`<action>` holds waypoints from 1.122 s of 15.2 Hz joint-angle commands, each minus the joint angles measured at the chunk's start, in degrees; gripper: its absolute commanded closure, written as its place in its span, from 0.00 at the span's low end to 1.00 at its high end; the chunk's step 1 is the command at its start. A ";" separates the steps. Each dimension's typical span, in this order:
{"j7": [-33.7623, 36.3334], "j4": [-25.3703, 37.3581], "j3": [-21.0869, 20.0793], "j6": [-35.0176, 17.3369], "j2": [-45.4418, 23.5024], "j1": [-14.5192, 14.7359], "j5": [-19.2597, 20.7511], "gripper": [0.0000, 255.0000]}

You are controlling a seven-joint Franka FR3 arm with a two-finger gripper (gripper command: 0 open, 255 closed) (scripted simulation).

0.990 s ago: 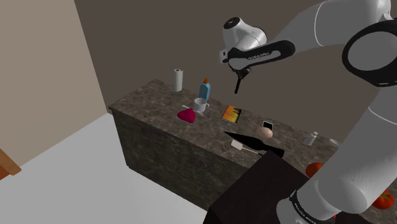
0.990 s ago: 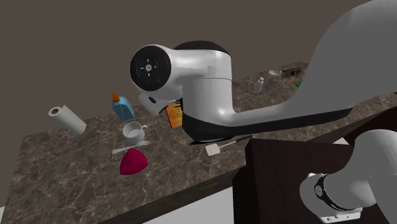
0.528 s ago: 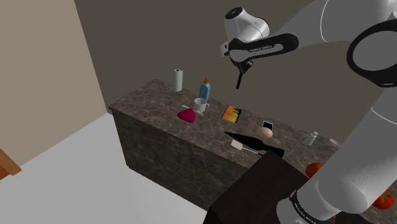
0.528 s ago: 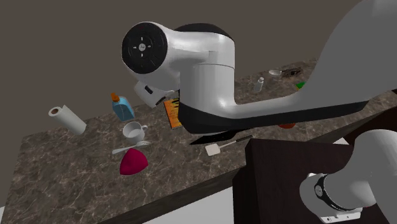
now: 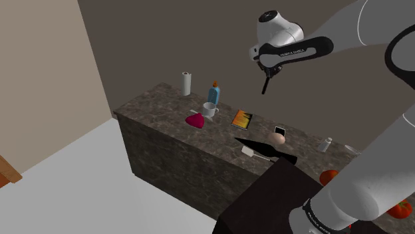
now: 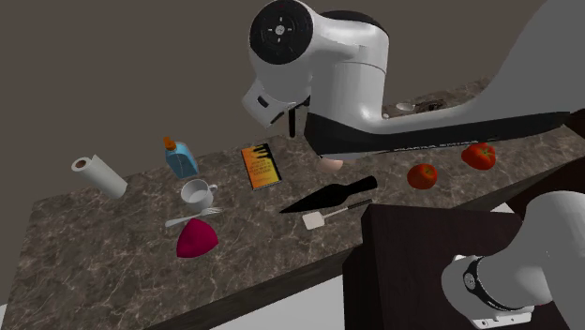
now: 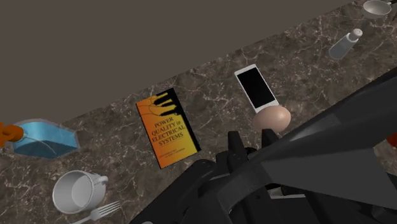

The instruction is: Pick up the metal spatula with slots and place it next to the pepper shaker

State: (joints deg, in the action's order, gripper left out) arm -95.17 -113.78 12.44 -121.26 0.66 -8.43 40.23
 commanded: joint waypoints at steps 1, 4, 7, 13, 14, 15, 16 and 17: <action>-1.69 -2.70 1.36 -1.92 2.23 -1.34 0.65 1.00; -4.46 -5.19 3.56 -4.67 4.19 -3.32 1.36 1.00; -7.49 -7.09 5.90 -7.41 5.67 -5.32 1.90 1.00; -14.47 -9.15 11.06 -12.94 7.08 -9.17 2.07 1.00; -15.77 -9.28 11.96 -13.87 7.10 -9.79 1.93 1.00; -17.11 -9.34 12.88 -14.80 7.06 -10.40 1.73 1.00; -18.50 -9.34 13.80 -15.74 6.95 -11.00 1.45 1.00; -19.94 -9.28 14.74 -16.68 6.78 -11.59 1.09 1.00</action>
State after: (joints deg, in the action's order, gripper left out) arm -113.50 -123.08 26.20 -136.95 7.51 -19.39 41.64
